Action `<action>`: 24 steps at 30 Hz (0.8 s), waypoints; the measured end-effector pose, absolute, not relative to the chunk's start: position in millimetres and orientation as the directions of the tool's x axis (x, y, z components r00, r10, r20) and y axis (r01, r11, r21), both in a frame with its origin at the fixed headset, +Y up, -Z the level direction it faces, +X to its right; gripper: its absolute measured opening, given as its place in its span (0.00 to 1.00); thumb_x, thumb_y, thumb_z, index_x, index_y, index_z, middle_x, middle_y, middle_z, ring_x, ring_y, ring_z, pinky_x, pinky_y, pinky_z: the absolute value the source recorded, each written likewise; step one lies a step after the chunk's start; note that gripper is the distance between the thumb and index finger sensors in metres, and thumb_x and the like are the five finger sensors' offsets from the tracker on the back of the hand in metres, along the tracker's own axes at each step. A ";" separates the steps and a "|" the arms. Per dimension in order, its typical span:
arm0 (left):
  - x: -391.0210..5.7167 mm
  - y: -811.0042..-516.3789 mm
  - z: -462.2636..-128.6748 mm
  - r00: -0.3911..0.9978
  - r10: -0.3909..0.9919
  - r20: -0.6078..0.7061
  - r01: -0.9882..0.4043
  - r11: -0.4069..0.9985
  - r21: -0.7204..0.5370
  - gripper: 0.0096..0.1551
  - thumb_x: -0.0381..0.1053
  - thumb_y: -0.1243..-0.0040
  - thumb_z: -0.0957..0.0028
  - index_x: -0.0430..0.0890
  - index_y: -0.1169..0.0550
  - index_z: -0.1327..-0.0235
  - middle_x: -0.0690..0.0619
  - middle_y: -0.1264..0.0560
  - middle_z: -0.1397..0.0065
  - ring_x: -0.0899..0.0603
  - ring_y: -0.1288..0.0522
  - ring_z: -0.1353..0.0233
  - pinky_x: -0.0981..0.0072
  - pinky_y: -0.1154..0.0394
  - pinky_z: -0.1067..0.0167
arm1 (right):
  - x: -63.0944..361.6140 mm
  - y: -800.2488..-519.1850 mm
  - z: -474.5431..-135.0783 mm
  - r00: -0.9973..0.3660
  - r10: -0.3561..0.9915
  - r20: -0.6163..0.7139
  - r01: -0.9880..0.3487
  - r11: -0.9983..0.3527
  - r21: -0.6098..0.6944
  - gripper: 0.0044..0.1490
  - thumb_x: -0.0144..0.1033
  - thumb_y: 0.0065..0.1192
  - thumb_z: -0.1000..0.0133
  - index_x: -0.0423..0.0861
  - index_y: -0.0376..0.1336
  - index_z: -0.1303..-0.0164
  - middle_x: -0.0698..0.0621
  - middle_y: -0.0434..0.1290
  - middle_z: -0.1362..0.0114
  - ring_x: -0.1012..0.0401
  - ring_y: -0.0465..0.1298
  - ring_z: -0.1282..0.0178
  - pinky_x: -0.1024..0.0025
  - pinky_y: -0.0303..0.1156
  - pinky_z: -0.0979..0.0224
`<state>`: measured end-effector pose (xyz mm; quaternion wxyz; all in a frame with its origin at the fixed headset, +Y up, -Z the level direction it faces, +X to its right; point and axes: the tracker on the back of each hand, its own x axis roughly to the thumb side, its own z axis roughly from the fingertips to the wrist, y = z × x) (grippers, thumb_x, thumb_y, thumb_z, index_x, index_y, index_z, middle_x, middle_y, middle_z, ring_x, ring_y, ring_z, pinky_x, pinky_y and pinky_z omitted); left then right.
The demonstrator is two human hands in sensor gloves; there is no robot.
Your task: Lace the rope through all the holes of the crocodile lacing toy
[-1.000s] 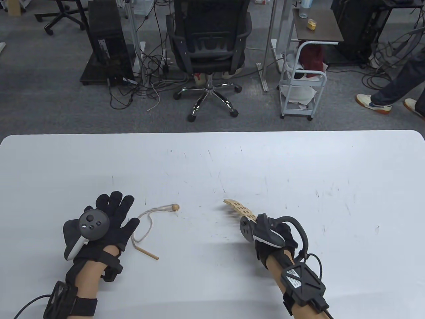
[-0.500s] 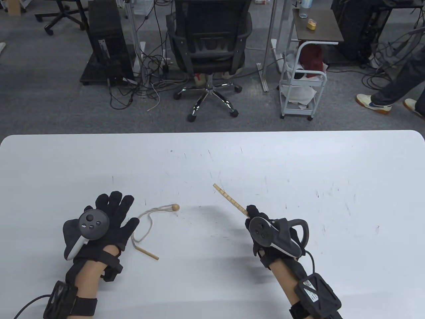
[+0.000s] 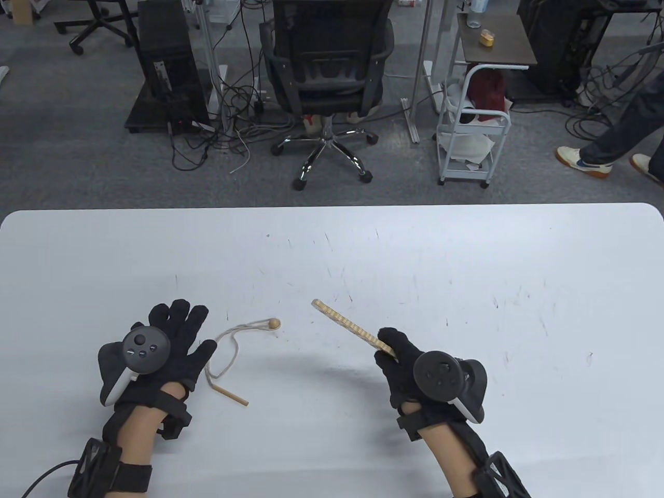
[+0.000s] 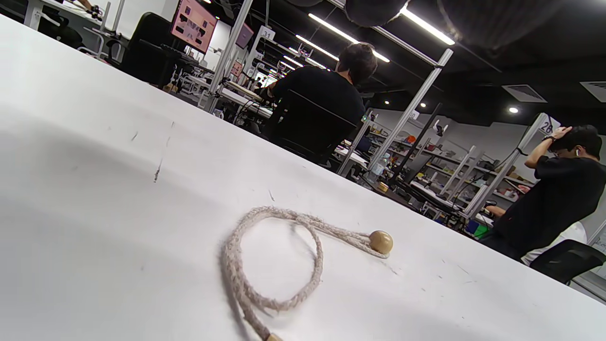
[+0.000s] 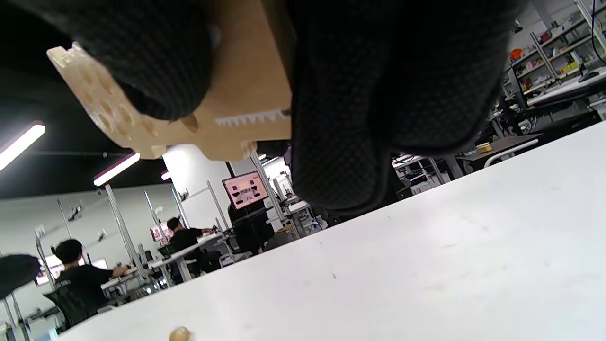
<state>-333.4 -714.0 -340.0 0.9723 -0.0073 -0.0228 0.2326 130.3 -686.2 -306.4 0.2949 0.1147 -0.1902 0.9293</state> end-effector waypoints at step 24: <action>-317.4 -703.0 -340.2 0.950 0.308 0.041 -0.307 0.951 -0.034 0.33 0.67 0.34 0.55 0.71 0.24 0.32 0.54 0.34 0.19 0.39 0.45 0.14 0.35 0.58 0.21 | 149.5 -698.8 -303.5 -0.641 0.692 0.332 -0.768 -0.577 -0.279 0.27 0.51 0.69 0.50 0.55 0.68 0.41 0.52 0.84 0.44 0.56 0.88 0.53 0.53 0.80 0.46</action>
